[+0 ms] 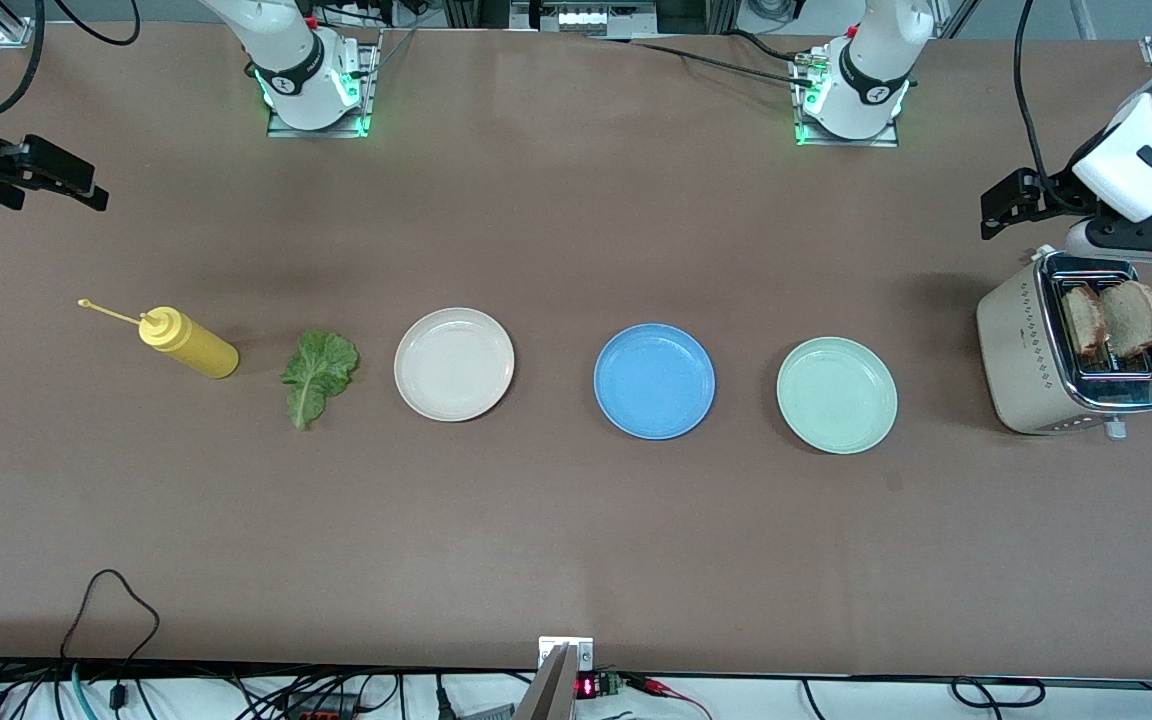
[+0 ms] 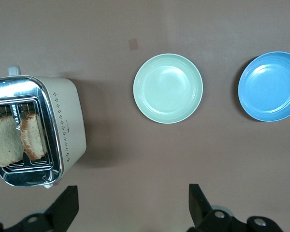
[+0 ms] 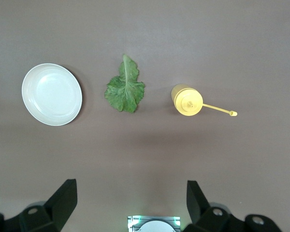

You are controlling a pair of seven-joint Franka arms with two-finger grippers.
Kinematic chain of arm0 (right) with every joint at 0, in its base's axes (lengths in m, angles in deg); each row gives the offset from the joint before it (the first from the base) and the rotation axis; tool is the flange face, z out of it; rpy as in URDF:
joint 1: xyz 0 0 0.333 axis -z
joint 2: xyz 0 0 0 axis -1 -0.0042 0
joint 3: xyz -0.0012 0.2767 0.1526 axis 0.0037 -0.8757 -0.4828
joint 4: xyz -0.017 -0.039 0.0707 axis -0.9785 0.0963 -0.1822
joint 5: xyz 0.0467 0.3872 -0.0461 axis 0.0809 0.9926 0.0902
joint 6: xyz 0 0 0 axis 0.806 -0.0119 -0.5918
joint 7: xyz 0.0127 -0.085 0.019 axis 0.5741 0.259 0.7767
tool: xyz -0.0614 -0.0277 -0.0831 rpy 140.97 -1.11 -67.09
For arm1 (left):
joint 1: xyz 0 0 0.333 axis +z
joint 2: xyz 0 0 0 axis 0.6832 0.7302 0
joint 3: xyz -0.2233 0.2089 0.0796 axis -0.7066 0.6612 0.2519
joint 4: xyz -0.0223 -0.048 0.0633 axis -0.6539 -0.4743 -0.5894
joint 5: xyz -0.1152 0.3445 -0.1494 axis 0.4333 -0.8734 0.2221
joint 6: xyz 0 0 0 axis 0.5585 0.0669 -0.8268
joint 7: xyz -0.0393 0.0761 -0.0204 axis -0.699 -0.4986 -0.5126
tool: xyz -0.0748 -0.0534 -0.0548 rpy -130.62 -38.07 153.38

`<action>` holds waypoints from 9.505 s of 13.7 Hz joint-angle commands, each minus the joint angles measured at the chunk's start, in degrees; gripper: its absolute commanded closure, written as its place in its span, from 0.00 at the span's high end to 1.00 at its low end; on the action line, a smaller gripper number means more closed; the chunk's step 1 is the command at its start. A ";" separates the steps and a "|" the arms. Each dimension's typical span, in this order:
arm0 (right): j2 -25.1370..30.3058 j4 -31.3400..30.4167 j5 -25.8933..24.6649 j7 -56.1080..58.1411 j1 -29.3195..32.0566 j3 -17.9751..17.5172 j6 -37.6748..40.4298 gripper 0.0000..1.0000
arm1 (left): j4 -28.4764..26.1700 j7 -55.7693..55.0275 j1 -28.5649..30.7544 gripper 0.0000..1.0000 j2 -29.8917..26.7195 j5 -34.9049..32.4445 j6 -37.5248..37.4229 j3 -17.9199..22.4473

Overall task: Make sandwich in blue plate with both arms
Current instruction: 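Move the left gripper down over the toaster toward the toast slices, then grasp a toast slice with the left gripper and lift it out, then carry the toast to the blue plate while the right gripper reaches the lettuce, then release the toast on the blue plate while the right gripper grasps lettuce, then carry the lettuce leaf over the blue plate while the left gripper withdraws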

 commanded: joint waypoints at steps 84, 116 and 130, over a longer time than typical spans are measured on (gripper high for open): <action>-7.49 1.35 -0.28 0.91 0.20 0.01 0.88 1.00 | -4.12 26.66 9.16 0.01 39.54 53.76 33.99 -26.10; -44.16 0.74 0.77 1.08 -6.13 0.00 -36.56 0.47 | -8.54 32.33 16.46 1.00 27.60 12.75 23.48 -20.74; -35.03 2.58 1.65 19.10 -11.49 -2.80 -25.85 0.00 | 10.86 14.33 16.19 1.00 21.26 -6.07 -5.15 -21.89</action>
